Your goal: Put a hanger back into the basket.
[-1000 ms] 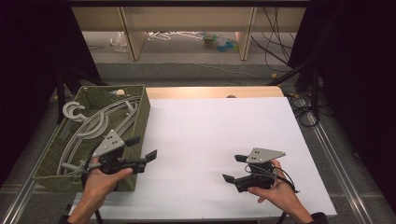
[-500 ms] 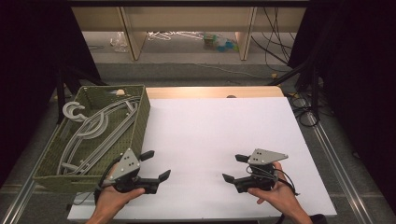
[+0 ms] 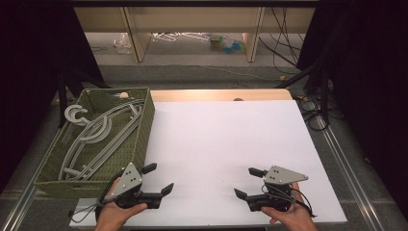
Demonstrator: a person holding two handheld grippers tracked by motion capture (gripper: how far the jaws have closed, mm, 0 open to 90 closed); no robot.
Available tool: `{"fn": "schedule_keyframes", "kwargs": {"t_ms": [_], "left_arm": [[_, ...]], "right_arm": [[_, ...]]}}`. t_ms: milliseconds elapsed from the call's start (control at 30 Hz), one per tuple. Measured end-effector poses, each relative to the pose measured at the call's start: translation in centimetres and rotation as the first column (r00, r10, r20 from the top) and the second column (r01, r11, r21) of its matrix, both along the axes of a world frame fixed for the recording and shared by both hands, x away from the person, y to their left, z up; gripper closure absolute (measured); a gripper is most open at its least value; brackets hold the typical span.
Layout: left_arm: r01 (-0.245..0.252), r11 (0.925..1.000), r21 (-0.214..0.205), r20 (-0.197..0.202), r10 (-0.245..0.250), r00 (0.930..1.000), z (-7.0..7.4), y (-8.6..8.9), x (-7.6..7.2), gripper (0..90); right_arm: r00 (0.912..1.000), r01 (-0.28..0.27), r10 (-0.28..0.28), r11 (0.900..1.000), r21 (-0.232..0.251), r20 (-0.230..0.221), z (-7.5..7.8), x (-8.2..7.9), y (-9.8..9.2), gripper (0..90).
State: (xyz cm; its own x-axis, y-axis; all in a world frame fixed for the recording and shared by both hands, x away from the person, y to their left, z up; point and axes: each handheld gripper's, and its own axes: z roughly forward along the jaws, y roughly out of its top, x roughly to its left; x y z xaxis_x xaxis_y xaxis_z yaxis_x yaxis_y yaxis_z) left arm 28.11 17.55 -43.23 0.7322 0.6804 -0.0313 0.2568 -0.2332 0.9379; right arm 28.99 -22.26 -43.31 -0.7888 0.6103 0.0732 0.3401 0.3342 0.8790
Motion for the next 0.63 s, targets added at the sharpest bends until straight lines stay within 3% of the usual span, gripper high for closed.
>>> {"fn": "schedule_keyframes", "kwargs": {"t_ms": [67, 133, 200, 500, 633], "left_arm": [[-0.002, 1.0000, -0.002, -0.007, 0.002, 1.0000, -0.09, 0.00, 0.07, 16.2], [0.000, 1.0000, 0.005, 0.003, 0.000, 1.0000, -0.12, 0.08, 0.26, 16.2], [0.001, 1.0000, 0.005, 0.002, -0.001, 1.0000, -0.15, 0.12, 0.31, 16.2], [-0.001, 1.0000, 0.000, -0.018, 0.001, 0.9998, -0.37, 0.01, 0.38, 16.2], [0.001, 1.0000, 0.004, -0.009, -0.001, 1.0000, -0.38, 0.12, 0.46, 16.2]], "right_arm": [[0.9999, -0.009, 0.009, 1.0000, -0.001, -0.008, -0.10, 0.12, 0.03, 17.1], [0.9999, 0.001, -0.001, 1.0000, -0.009, 0.014, -0.17, 0.24, -0.03, 17.1], [0.9999, -0.008, 0.008, 1.0000, -0.004, -0.014, -0.19, 0.24, -0.01, 17.1], [0.9999, -0.012, 0.012, 0.9999, 0.000, -0.012, -0.10, 0.28, -0.06, 17.0], [0.9999, 0.005, -0.005, 1.0000, 0.005, 0.011, -0.27, 0.45, -0.13, 17.0]]}}
